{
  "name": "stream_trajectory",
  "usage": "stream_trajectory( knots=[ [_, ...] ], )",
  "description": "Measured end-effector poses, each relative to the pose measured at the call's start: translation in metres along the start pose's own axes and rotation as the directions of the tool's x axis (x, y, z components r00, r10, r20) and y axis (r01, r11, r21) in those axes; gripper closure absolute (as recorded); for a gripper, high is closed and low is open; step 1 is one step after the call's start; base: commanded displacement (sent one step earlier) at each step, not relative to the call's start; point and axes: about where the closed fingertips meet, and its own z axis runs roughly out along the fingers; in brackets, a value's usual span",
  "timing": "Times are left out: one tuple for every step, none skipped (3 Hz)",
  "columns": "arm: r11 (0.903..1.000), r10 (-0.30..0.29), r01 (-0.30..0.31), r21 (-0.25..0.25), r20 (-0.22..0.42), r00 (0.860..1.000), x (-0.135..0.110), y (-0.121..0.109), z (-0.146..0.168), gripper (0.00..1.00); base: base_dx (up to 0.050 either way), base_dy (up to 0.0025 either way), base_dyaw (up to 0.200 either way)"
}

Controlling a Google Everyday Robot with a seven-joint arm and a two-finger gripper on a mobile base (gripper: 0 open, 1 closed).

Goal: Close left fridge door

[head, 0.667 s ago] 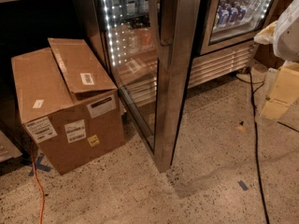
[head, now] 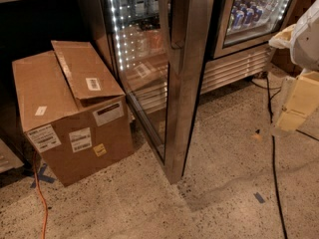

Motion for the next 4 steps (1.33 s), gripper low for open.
stream_trajectory(
  knots=[
    [0.9992,-0.036,0.036,-0.017,0.013,0.999,-0.012,0.013,0.02,0.0,0.0,0.0,0.0],
    [0.9965,-0.07,0.071,-0.045,0.028,0.997,-0.023,0.029,0.047,0.0,0.0,0.0,0.0],
    [0.9965,-0.07,0.071,-0.045,0.028,0.997,-0.023,0.029,0.047,0.0,0.0,0.0,0.0],
    [0.9957,-0.079,0.08,-0.047,0.027,0.996,-0.026,0.031,0.047,0.0,0.0,0.0,0.0]
  ],
)
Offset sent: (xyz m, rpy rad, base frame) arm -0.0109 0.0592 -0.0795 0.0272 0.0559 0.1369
